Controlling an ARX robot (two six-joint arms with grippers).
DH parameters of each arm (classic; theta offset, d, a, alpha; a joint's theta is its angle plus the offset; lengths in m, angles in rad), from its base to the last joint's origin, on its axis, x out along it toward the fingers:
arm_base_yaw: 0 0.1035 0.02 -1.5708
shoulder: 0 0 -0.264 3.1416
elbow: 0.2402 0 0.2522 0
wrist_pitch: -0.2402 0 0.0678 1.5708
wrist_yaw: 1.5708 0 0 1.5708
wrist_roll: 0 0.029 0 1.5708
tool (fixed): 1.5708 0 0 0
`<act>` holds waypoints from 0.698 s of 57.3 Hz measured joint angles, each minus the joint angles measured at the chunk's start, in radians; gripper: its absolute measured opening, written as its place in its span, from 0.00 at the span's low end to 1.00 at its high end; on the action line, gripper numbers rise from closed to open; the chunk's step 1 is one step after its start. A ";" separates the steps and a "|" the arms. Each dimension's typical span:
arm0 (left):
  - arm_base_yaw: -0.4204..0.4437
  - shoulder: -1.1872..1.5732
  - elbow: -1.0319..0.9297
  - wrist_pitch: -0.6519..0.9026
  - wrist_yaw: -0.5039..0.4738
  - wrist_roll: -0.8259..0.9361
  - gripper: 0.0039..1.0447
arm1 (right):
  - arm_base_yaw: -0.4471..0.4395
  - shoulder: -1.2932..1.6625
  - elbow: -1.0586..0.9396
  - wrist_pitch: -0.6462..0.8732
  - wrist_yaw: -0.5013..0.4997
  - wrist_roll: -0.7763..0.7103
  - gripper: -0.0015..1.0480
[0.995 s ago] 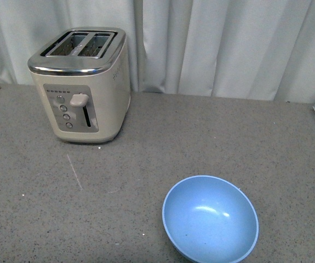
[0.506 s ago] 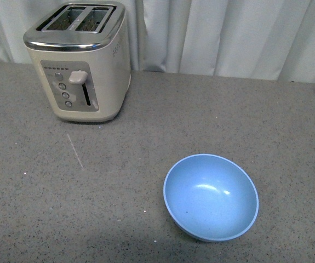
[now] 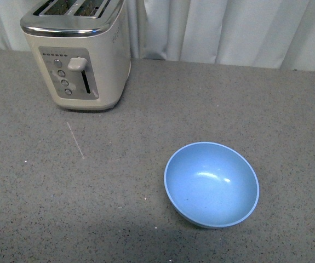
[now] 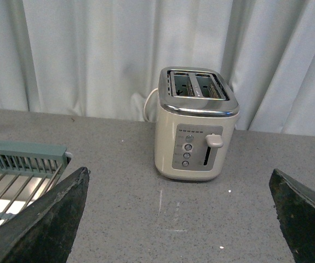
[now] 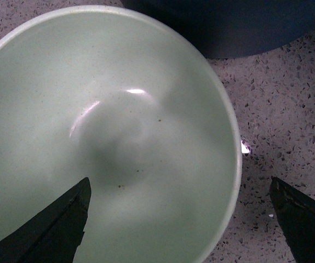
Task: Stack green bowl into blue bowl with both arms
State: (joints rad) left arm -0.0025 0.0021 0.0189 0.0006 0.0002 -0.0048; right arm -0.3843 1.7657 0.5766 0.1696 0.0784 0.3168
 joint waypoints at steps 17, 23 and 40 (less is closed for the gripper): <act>0.000 0.000 0.000 0.000 0.000 0.000 0.94 | 0.037 0.080 0.061 0.010 0.000 0.024 0.91; 0.000 0.000 0.000 0.000 0.000 0.000 0.94 | 0.050 0.103 0.079 0.014 0.003 0.035 0.91; 0.000 0.000 0.000 0.000 0.000 0.000 0.94 | 0.072 0.170 0.096 0.041 0.006 0.063 0.91</act>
State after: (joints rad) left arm -0.0025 0.0021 0.0189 0.0006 0.0002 -0.0044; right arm -0.3119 1.9354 0.6727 0.2108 0.0849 0.3801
